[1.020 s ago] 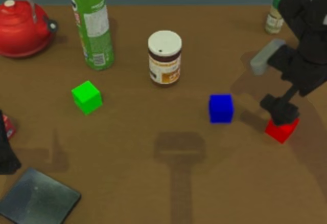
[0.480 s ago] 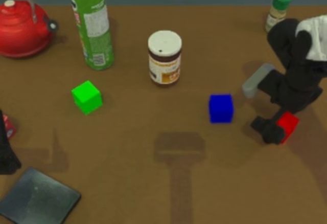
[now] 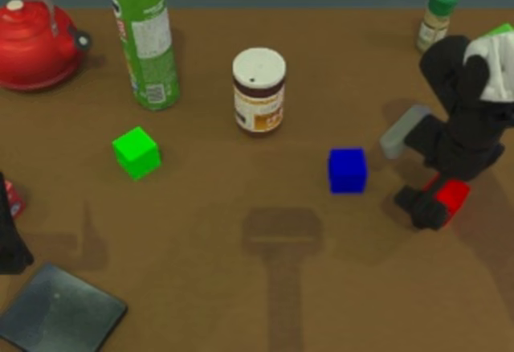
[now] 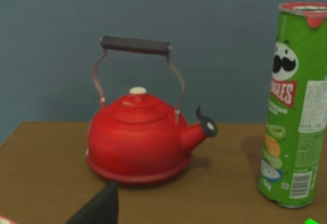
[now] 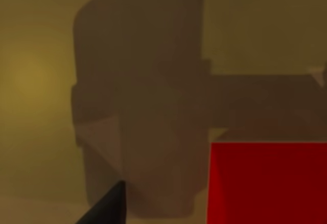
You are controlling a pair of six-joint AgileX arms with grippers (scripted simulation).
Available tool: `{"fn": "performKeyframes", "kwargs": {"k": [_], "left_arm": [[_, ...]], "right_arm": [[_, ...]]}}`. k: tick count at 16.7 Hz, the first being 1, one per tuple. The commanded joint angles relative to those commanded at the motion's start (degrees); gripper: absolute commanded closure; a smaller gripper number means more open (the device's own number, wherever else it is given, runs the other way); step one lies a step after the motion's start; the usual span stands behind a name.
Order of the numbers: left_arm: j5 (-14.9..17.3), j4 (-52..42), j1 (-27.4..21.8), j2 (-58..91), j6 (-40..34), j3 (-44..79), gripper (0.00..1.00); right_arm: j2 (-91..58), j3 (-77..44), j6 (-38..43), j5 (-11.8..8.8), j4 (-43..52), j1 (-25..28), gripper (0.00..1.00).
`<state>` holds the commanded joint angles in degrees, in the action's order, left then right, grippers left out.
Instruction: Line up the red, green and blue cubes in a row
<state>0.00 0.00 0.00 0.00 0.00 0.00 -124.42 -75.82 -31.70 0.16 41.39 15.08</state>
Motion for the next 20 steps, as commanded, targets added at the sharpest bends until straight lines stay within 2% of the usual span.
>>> {"fn": "performKeyframes", "kwargs": {"k": [11, 19, 20], "left_arm": [[0.00, 0.00, 0.00, 0.00, 0.00, 0.00, 0.00], [0.00, 0.00, 0.00, 0.00, 0.00, 0.00, 0.00], [0.00, 0.00, 0.00, 0.00, 0.00, 0.00, 0.00]], "right_arm": [[0.00, 0.00, 0.00, 0.00, 0.00, 0.00, 0.98], [0.00, 0.00, 0.00, 0.00, 0.00, 0.00, 1.00], [2.07, -0.42, 0.64, -0.73, 1.31, -0.03, 1.00]]}}
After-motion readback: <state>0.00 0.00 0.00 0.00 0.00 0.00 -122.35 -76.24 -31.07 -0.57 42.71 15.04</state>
